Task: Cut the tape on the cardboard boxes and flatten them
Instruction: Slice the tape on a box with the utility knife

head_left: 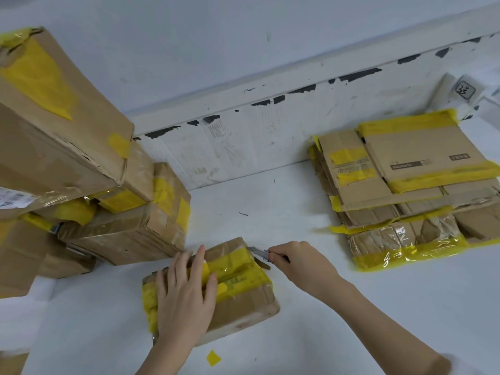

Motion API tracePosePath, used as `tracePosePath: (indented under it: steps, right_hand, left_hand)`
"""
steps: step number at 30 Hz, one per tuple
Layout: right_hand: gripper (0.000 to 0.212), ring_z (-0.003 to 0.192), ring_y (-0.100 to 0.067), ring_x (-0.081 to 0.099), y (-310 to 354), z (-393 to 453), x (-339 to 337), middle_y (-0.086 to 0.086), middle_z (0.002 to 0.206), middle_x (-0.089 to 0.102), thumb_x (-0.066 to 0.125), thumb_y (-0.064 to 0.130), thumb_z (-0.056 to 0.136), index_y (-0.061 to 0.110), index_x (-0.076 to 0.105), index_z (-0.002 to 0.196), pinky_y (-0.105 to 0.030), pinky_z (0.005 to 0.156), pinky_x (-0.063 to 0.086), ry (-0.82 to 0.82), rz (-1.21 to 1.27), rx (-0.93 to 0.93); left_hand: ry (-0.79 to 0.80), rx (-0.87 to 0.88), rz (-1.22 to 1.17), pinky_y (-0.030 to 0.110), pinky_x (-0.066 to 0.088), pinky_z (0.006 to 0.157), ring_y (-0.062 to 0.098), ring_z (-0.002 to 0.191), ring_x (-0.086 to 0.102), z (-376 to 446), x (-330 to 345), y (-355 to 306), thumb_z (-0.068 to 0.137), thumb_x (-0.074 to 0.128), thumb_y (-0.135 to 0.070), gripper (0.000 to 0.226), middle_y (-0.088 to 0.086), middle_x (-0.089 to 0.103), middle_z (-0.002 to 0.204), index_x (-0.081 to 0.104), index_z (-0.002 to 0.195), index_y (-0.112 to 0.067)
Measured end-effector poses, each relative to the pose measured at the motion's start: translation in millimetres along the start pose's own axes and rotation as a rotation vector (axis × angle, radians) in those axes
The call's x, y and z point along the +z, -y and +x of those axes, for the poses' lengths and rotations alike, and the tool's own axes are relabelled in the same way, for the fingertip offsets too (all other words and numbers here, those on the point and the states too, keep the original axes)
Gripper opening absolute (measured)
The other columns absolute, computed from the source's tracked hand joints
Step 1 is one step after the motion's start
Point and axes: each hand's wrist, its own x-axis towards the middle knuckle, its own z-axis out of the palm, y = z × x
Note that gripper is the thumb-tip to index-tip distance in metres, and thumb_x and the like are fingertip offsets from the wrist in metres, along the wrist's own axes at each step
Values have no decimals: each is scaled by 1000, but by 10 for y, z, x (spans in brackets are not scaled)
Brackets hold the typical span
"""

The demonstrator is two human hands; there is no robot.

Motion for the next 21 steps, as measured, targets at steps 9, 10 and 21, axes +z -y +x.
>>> tracePosePath:
  steps: [9, 10, 21]
  right_hand:
    - [44, 52, -16, 28, -48, -66, -16, 1, 56, 33, 35, 33, 101, 23, 27, 59, -27, 45, 22, 23, -184, -91]
    - [43, 51, -16, 28, -66, -85, -16, 1, 56, 33, 34, 33, 101, 22, 29, 60, -27, 46, 22, 28, -184, -100]
    - [33, 50, -15, 28, -201, -355, -15, 3, 55, 33, 37, 28, 101, 15, 41, 71, -32, 56, 26, 75, -107, -145]
  left_hand:
    - [9, -53, 12, 51, 18, 108, 23, 136, 28, 15, 54, 5, 81, 4, -54, 75, 0, 36, 144, 25, 148, -27]
    - [20, -60, 27, 50, 17, 109, 21, 137, 25, 21, 61, 6, 82, 6, -53, 72, -2, 33, 145, 19, 149, -29]
    - [34, -71, 67, 46, 18, 110, 18, 136, 20, 32, 70, 0, 81, 6, -50, 71, -5, 27, 144, 8, 150, -32]
